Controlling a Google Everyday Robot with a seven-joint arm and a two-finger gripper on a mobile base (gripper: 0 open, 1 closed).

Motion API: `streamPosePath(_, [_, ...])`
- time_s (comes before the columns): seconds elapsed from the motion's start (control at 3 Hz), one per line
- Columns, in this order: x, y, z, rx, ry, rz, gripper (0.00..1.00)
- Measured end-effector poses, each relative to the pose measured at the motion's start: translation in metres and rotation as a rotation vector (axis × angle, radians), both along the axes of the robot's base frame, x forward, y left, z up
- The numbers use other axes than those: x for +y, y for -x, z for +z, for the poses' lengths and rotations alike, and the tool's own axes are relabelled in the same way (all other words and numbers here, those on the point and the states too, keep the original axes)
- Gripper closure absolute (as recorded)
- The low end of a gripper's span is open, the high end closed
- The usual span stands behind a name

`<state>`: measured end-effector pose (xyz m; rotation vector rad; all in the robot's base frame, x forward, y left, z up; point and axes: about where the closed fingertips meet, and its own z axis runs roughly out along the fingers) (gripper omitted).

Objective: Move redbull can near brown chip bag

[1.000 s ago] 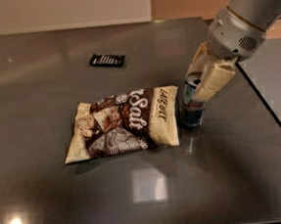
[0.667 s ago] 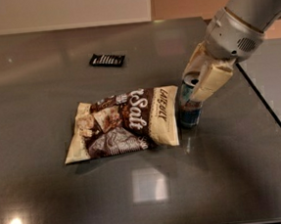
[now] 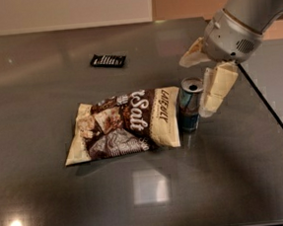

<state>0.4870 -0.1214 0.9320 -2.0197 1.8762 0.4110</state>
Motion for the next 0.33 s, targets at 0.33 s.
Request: streamPosePath(0.33, [0.0, 0.0, 0.0, 0.0, 0.0, 0.0, 0.0])
